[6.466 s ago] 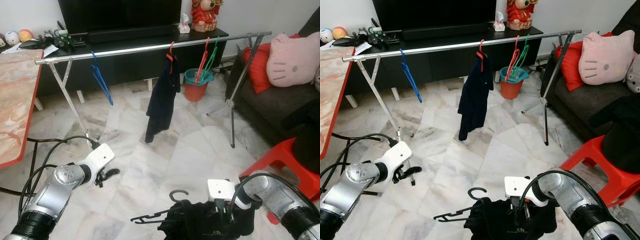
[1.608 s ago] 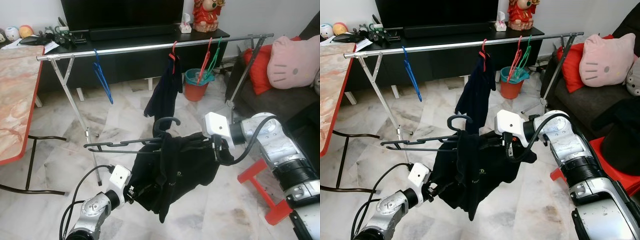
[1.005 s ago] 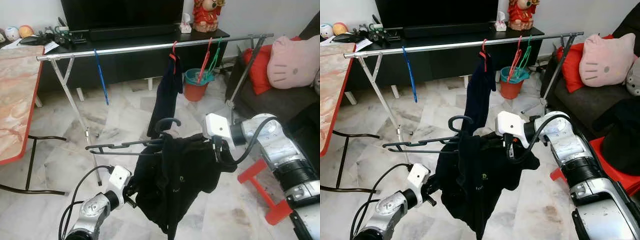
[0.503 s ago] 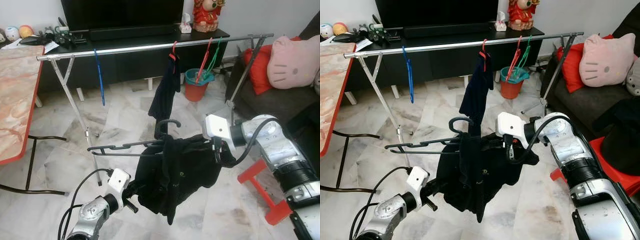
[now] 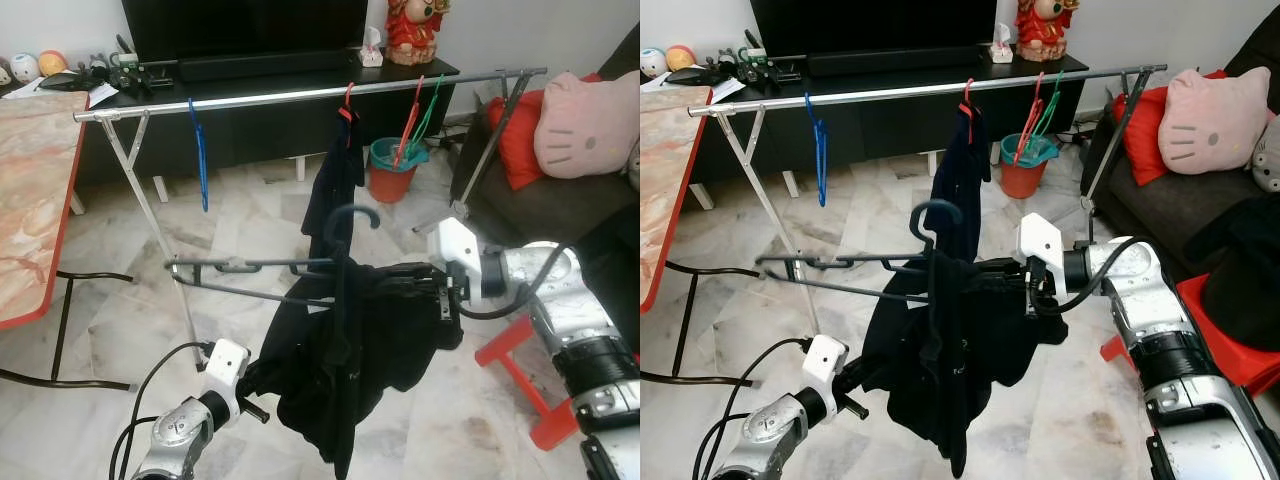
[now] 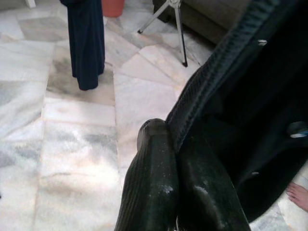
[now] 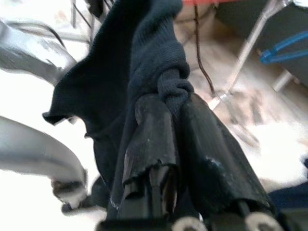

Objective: Hang hanger

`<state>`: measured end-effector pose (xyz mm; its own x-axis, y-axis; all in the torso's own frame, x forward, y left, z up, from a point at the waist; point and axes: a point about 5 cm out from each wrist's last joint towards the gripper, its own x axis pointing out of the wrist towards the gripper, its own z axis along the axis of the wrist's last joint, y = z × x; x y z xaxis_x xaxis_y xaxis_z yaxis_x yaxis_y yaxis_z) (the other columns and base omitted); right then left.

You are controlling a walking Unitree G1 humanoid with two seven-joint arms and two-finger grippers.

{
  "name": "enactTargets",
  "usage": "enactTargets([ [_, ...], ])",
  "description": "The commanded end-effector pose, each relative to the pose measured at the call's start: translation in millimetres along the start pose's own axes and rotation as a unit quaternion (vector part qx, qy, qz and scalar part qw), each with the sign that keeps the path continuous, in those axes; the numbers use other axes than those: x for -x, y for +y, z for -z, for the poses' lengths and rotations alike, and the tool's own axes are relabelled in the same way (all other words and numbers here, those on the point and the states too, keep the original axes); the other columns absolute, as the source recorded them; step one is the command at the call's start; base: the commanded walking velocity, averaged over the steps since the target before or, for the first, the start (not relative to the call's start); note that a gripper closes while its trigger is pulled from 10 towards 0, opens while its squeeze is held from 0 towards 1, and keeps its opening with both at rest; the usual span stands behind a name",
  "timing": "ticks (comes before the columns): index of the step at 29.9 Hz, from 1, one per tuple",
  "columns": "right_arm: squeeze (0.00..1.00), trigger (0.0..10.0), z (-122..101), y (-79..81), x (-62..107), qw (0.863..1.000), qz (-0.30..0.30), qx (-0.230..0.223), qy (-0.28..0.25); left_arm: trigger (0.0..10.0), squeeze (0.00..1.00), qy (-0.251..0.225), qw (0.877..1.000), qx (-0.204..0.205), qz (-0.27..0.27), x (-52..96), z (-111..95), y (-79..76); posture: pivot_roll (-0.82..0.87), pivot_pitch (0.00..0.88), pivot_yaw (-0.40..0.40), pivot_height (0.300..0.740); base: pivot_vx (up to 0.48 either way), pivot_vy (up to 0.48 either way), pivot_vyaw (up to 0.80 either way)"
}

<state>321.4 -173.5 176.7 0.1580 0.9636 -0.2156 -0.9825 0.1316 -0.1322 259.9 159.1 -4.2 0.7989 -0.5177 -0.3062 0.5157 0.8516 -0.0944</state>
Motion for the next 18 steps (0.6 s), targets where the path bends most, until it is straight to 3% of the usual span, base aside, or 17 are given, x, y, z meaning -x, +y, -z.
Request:
enactTargets([
  [1, 0.0, 0.0, -26, 2.1, 11.6, 0.997, -0.017, 0.03, -0.07, 10.0, 0.0, 0.049, 0.999, 0.013, -0.017, 10.4, 18, 4.4, -0.03, 0.0, -0.044, 0.74, 0.0, 0.0, 0.0],
  [7, 0.0, 0.0, -10, 31.5, 18.0, 0.993, -0.12, 0.012, -0.013, 10.0, 0.0, 0.057, 0.998, 0.006, -0.03, 12.9, 19, 8.2, -0.03, 0.0, -0.043, 0.74, 0.0, 0.0, 0.0],
  [18, 0.0, 0.0, 16, 56.9, 34.7, 0.979, -0.165, -0.004, 0.121, 10.0, 0.0, 0.067, 0.997, -0.002, -0.034, 13.5, 20, 10.2, -0.03, 0.0, -0.04, 0.74, 0.0, 0.0, 0.0],
])
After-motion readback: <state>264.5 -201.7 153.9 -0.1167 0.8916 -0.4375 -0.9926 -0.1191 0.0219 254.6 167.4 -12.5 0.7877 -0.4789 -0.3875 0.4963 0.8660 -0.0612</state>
